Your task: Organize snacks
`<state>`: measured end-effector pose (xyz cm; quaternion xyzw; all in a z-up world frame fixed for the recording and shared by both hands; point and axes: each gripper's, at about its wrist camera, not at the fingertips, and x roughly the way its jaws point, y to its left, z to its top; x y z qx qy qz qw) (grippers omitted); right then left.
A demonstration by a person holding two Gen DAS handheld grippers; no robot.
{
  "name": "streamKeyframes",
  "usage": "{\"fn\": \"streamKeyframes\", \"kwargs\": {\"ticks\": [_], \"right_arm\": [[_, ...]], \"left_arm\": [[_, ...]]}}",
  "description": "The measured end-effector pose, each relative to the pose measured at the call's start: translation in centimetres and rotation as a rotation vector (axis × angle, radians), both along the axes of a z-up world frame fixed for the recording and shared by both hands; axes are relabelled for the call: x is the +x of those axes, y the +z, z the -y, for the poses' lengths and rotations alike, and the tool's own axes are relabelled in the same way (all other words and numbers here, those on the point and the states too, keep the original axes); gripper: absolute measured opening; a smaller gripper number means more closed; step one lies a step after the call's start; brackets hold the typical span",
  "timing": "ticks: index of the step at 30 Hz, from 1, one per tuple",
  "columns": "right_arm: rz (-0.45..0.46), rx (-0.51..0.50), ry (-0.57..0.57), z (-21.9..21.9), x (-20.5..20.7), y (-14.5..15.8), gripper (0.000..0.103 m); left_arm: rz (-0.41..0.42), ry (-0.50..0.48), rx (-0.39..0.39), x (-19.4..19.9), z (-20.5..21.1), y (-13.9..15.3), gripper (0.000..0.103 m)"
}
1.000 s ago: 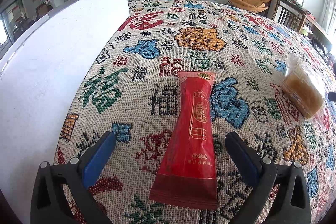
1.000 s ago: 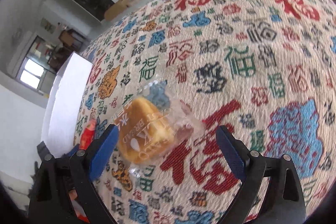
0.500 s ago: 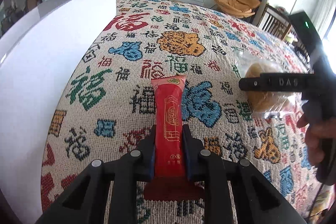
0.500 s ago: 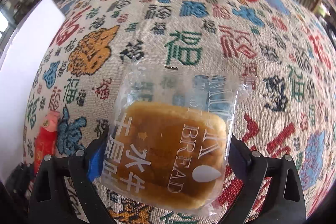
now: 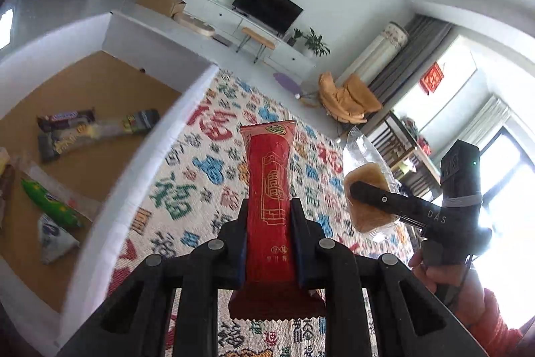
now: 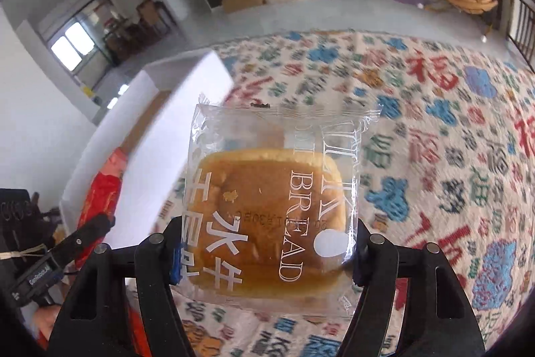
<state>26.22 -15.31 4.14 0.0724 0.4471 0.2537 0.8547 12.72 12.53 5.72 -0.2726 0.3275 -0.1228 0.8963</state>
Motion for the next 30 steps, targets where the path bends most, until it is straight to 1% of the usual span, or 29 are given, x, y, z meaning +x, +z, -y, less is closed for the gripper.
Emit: {"fn": "streamKeyframes", "kwargs": {"ticks": [1,2,5,6,7,8,9,10,11,12,13,14,16,19,22,24,25,28,30], "right_arm": [[0.017,0.021,0.041,-2.2,0.1,1.4,0.072],[0.034,0.038,0.079,-4.5,0.2,2.8,0.072],[0.079,0.079,0.213,-12.3,0.2,5.8,0.072],[0.093,0.081,0.249,-15.1,0.1,6.3,0.073],[0.097,0.087,0.287,-17.7,0.1,6.5,0.075],[0.084,0.093,0.329,-20.3,0.2,6.4,0.075],[0.056,0.099,0.360,-22.7,0.4,5.9,0.079],[0.016,0.096,0.387,-24.8,0.5,5.2,0.084],[-0.015,0.081,0.411,-26.5,0.5,4.4,0.084],[-0.024,0.070,0.427,-27.5,0.3,3.6,0.084],[-0.010,0.056,0.429,-28.2,0.2,3.3,0.084],[0.014,0.042,0.428,-28.5,-0.1,3.2,0.084],[0.048,0.018,0.430,-28.6,-1.0,3.4,0.085],[0.115,-0.037,0.433,-28.2,-2.1,3.9,0.085],[0.224,-0.107,0.437,-27.6,-3.4,4.7,0.085],[0.286,-0.138,0.440,-27.3,-4.1,5.0,0.085],[0.305,-0.146,0.442,-27.2,-4.4,4.9,0.085],[0.320,-0.161,0.446,-26.9,-4.6,4.6,0.085],[0.308,-0.154,0.438,-26.8,-4.3,4.5,0.085]], "left_arm": [[0.003,0.037,0.011,-0.2,-1.7,0.9,0.021],[0.002,0.079,0.040,-0.3,-3.5,1.7,0.021],[-0.036,0.216,0.171,-0.5,-8.6,2.6,0.021],[-0.059,0.263,0.218,-0.6,-10.3,2.5,0.021],[-0.089,0.316,0.265,-0.6,-11.8,2.1,0.022],[-0.129,0.372,0.308,-0.9,-13.3,1.7,0.026],[-0.175,0.428,0.346,-1.0,-14.7,1.1,0.031],[-0.213,0.474,0.370,-1.3,-16.0,0.6,0.053],[-0.227,0.508,0.381,-1.9,-16.9,0.2,0.080],[-0.218,0.536,0.387,-2.5,-17.5,-0.2,0.089],[-0.199,0.559,0.389,-3.2,-17.9,-0.3,0.098],[-0.182,0.570,0.388,-3.8,-18.2,-0.5,0.101],[-0.172,0.575,0.394,-4.2,-18.3,-1.1,0.101],[-0.176,0.568,0.441,-4.1,-17.2,-1.2,0.101],[-0.147,0.578,0.495,-4.7,-15.4,-0.3,0.103],[-0.161,0.575,0.508,-4.7,-14.1,0.2,0.103],[-0.173,0.566,0.502,-4.6,-14.2,0.4,0.103],[-0.219,0.593,0.479,-4.5,-14.4,0.3,0.103],[-0.219,0.639,0.484,-5.0,-14.6,0.4,0.103]]}}
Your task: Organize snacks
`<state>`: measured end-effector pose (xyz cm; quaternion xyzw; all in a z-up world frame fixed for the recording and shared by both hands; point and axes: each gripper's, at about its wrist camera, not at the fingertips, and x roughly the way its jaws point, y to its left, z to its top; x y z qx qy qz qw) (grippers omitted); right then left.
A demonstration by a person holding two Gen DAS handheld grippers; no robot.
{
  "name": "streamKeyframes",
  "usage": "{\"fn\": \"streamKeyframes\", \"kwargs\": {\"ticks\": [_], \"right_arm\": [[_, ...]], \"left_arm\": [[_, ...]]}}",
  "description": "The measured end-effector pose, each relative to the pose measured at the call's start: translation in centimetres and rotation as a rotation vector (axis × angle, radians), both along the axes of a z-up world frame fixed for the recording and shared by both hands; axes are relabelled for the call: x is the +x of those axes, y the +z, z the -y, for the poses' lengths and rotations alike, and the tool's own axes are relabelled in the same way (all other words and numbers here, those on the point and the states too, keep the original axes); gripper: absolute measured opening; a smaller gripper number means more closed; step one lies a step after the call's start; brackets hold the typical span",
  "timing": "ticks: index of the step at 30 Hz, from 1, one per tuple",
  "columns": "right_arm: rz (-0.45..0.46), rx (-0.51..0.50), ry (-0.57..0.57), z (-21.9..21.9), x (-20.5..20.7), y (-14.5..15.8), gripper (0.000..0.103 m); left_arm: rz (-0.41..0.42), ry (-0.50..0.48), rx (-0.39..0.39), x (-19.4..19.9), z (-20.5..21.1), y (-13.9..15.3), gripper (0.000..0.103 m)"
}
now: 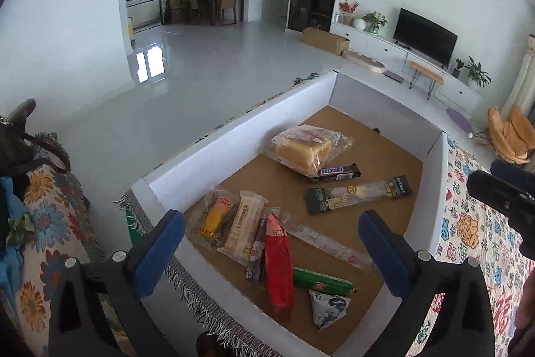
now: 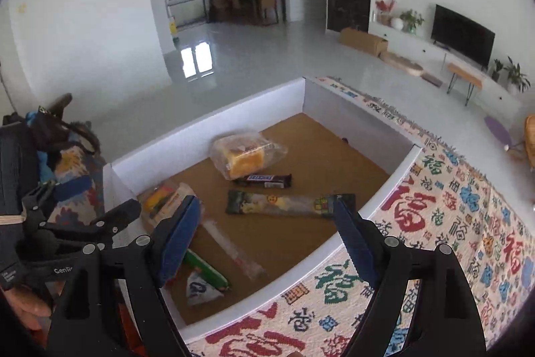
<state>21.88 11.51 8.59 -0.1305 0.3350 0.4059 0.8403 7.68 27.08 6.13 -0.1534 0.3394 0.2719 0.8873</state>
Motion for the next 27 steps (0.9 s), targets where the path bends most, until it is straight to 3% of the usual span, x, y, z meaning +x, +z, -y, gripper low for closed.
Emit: {"fn": "streamKeyframes", "kwargs": {"ticks": [3,10,12,15,18,27], "right_arm": [[-0.012,0.005,-0.005,0.4,0.1,-0.2,0.085],[-0.007,-0.020,0.006,0.1,-0.6,-0.7,0.085],[-0.004,-0.022,0.013,-0.1,-0.9,-0.7,0.085],[-0.004,-0.028,0.028,-0.4,-1.4,-0.9,0.085],[-0.004,-0.042,0.035,-0.9,-1.7,-1.1,0.085],[-0.011,-0.089,0.034,-1.8,-2.1,-1.8,0.085]], "left_arm": [[0.035,0.009,0.011,-0.9,-0.1,0.3,0.103],[0.128,-0.024,-0.047,-2.0,-1.2,1.4,0.103],[0.097,-0.017,0.021,-1.8,-0.9,2.0,0.103],[0.026,0.026,0.184,-1.4,0.3,2.6,0.103],[0.007,0.039,0.260,-1.7,1.2,2.8,0.103],[-0.027,0.011,0.182,-1.0,1.4,2.1,0.103]]}}
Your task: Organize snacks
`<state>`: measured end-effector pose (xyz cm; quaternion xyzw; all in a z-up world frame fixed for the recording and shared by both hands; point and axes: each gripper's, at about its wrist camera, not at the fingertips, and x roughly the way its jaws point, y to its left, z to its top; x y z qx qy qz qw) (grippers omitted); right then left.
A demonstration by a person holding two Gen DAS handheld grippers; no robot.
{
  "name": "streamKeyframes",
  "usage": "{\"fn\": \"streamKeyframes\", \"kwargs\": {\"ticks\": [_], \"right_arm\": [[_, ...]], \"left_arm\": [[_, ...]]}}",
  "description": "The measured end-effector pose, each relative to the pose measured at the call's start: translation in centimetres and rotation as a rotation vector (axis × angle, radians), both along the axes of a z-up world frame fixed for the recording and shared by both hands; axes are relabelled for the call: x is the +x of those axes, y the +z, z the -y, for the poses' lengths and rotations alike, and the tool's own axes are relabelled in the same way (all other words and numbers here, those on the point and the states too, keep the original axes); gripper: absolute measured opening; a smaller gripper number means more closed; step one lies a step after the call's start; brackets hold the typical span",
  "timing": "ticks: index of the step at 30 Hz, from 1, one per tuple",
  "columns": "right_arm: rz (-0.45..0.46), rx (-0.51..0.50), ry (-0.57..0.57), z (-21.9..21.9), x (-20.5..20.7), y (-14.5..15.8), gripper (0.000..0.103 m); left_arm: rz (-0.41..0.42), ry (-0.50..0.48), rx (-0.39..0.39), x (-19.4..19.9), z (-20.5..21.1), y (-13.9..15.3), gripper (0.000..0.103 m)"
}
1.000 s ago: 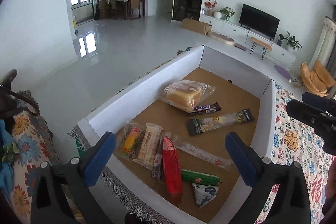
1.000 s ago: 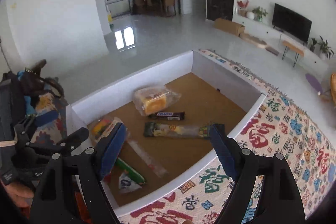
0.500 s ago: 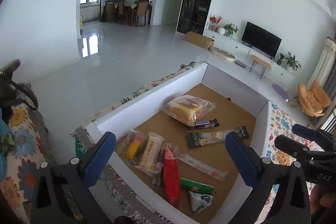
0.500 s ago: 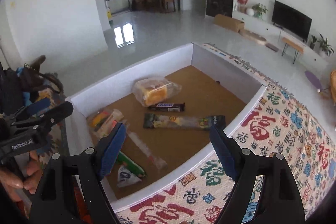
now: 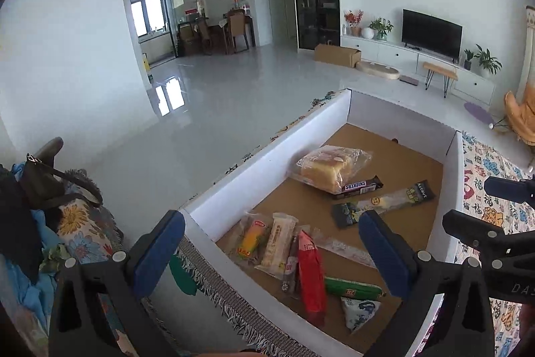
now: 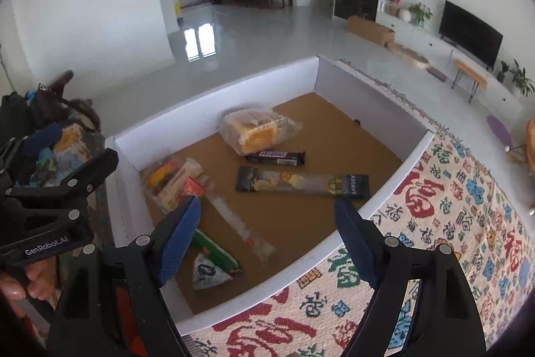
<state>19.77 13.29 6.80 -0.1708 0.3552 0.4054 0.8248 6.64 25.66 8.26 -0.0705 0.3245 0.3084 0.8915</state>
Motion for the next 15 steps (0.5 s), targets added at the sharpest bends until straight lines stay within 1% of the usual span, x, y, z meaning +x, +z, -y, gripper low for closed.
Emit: {"fn": "streamKeyframes", "kwargs": {"ticks": [10,15], "right_arm": [[-0.007,-0.015,-0.026,-0.3,0.8,-0.5,0.085],[-0.016,-0.014,-0.024,-0.7,0.8,-0.9,0.085]], "left_arm": [[-0.023,0.000,-0.038,0.3,-0.7,-1.3,0.103],[-0.014,0.001,-0.070,0.0,-0.9,-1.7,0.103]]}}
